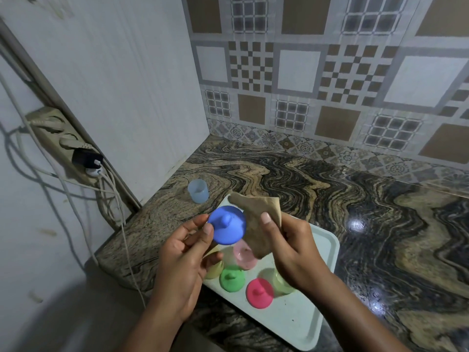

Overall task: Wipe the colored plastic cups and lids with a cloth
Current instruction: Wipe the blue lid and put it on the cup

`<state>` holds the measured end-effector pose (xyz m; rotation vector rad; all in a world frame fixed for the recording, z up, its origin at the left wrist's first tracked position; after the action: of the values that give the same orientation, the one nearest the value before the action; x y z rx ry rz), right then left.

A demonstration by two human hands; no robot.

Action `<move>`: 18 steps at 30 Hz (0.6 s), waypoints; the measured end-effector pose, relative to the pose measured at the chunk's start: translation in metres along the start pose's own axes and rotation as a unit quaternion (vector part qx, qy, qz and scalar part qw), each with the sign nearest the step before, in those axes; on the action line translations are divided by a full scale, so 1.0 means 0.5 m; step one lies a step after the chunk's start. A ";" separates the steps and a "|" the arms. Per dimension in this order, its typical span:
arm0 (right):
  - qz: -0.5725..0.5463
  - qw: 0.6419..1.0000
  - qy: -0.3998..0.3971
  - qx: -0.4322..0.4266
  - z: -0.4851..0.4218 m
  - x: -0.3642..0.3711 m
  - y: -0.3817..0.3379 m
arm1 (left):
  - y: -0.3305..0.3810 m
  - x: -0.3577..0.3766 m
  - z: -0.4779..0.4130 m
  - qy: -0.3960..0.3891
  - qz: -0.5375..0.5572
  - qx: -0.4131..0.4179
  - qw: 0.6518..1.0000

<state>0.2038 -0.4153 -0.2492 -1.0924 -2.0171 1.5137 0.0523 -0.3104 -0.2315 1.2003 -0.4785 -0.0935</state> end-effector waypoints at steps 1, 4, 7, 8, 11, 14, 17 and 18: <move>-0.019 1.000 -0.010 0.003 0.011 0.005 -0.007 | -0.002 0.000 -0.001 0.010 -0.001 0.008 1.000; -0.008 1.000 -0.023 -0.017 0.036 0.022 -0.021 | -0.006 0.003 0.003 0.019 -0.017 0.033 0.999; 0.001 0.999 -0.028 -0.025 0.043 0.025 -0.023 | -0.008 0.010 0.014 -0.008 -0.053 0.049 0.997; 0.005 0.999 -0.029 -0.023 0.041 0.023 -0.021 | -0.008 0.012 0.016 -0.018 -0.060 0.051 0.997; 0.023 0.998 -0.012 -0.049 0.041 0.014 -0.023 | -0.008 0.015 0.016 -0.013 -0.060 0.052 0.997; 0.071 0.985 -0.019 -0.154 0.047 0.022 -0.021 | -0.005 0.014 0.012 -0.001 -0.057 0.042 0.998; 0.079 0.972 -0.053 -0.213 0.059 0.037 -0.003 | -0.003 0.008 0.009 -0.004 -0.070 0.038 0.997; 0.080 0.972 -0.054 -0.215 0.060 0.037 0.002 | -0.003 0.006 0.009 -0.007 -0.077 0.037 0.996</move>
<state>0.1716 -0.4194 -0.2628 -1.3904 -2.4604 1.2585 0.0532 -0.3158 -0.2308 1.3097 -0.4044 -0.2181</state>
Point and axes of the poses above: each hand's wrist, its own z-axis away from the middle knuckle, its own x-axis out of the palm, y = z × x, the point moved 1 cm from there along -z, towards the middle knuckle, and after that the axes turned 9 degrees about y, right-handed, at the moved point
